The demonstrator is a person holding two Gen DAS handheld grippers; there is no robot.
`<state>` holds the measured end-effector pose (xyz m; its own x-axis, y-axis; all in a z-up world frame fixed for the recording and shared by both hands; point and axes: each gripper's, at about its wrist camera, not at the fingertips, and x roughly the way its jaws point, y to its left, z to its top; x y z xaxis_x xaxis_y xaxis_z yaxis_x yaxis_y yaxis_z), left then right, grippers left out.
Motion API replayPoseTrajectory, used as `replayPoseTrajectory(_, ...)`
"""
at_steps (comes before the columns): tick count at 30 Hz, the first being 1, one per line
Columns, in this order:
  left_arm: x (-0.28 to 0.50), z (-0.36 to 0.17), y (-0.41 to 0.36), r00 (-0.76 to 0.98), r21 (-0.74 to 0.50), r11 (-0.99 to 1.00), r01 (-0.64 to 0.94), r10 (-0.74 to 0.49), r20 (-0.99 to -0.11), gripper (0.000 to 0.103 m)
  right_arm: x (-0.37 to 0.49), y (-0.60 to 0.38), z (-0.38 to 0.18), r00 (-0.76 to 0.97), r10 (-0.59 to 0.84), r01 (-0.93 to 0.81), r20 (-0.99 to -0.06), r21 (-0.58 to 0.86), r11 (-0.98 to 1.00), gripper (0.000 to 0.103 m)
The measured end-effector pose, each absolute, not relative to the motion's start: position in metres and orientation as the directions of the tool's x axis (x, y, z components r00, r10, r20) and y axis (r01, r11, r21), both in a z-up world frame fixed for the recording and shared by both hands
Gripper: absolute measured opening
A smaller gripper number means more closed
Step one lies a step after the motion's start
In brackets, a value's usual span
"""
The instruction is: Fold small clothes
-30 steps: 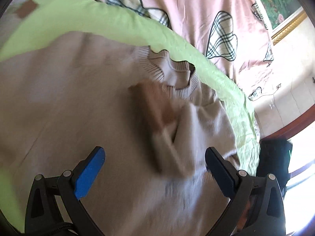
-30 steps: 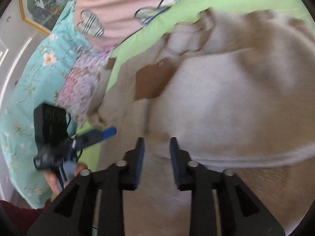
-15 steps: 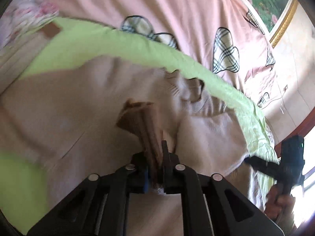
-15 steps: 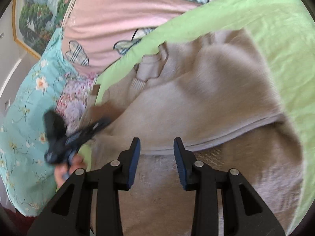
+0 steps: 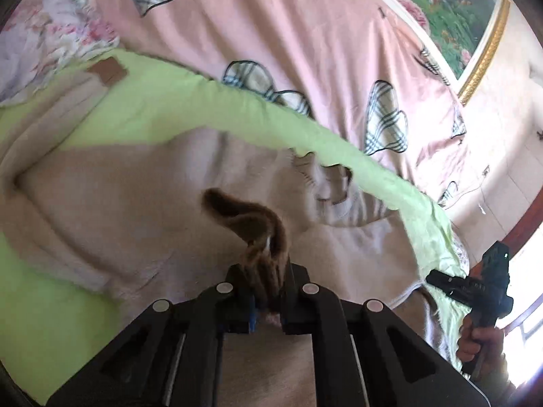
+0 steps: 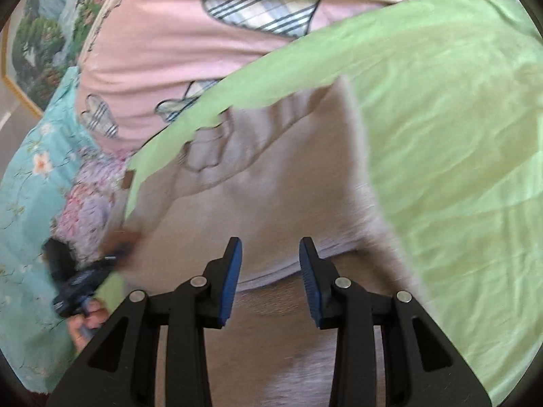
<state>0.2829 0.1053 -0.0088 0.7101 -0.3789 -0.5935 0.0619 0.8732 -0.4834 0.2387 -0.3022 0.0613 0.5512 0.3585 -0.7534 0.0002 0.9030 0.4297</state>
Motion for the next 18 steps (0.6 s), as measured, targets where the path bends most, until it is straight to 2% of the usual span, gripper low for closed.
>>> replayPoseTrajectory(3, 0.290, -0.039, 0.115, 0.610, -0.534, 0.845, 0.012, -0.430, -0.666, 0.015, 0.252, -0.312, 0.059, 0.556, 0.292, 0.032, -0.778, 0.370, 0.928, 0.037)
replayPoseTrajectory(5, 0.294, -0.047, 0.117, 0.584, -0.565, 0.825, 0.008, -0.462, -0.667, 0.029, 0.261, -0.315, 0.059, 0.561, 0.264, 0.039, -0.785, 0.344, 0.938, 0.037)
replayPoseTrajectory(6, 0.296, -0.048, 0.116, 0.577, -0.565, 0.825, 0.008, -0.466, -0.671, 0.040, 0.265, -0.316, 0.059, 0.560, 0.253, 0.040, -0.789, 0.331, 0.943, 0.039)
replayPoseTrajectory(7, 0.299, -0.048, 0.115, 0.578, -0.564, 0.826, 0.010, -0.466, -0.670, 0.042, 0.270, -0.317, 0.058, 0.558, 0.235, 0.046, -0.796, 0.312, 0.949, 0.044)
replayPoseTrajectory(9, 0.304, -0.043, 0.114, 0.592, -0.537, 0.843, 0.017, -0.441, -0.674, 0.034, 0.278, -0.318, 0.055, 0.556, 0.208, 0.051, -0.804, 0.283, 0.958, 0.051)
replayPoseTrajectory(10, 0.306, -0.041, 0.112, 0.601, -0.519, 0.854, 0.024, -0.427, -0.676, 0.010, 0.283, -0.319, 0.053, 0.554, 0.193, 0.056, -0.810, 0.268, 0.962, 0.053)
replayPoseTrajectory(11, 0.308, -0.038, 0.109, 0.610, -0.503, 0.864, 0.036, -0.417, -0.674, 0.002, 0.287, -0.319, 0.050, 0.548, 0.185, 0.061, -0.816, 0.259, 0.964, 0.053)
replayPoseTrajectory(12, 0.306, -0.034, 0.109, 0.626, -0.492, 0.870, 0.036, -0.403, -0.668, 0.005, 0.294, -0.320, 0.045, 0.532, 0.180, 0.067, -0.827, 0.253, 0.965, 0.053)
replayPoseTrajectory(15, 0.289, -0.024, 0.117, 0.690, -0.464, 0.886, 0.026, -0.352, -0.633, 0.005, 0.304, -0.319, 0.031, 0.500, 0.172, 0.086, -0.849, 0.247, 0.965, 0.053)
replayPoseTrajectory(18, 0.286, -0.038, 0.127, 0.659, -0.455, 0.890, -0.013, -0.335, -0.673, 0.005, 0.307, -0.317, 0.023, 0.497, 0.182, 0.082, -0.848, 0.255, 0.963, 0.053)
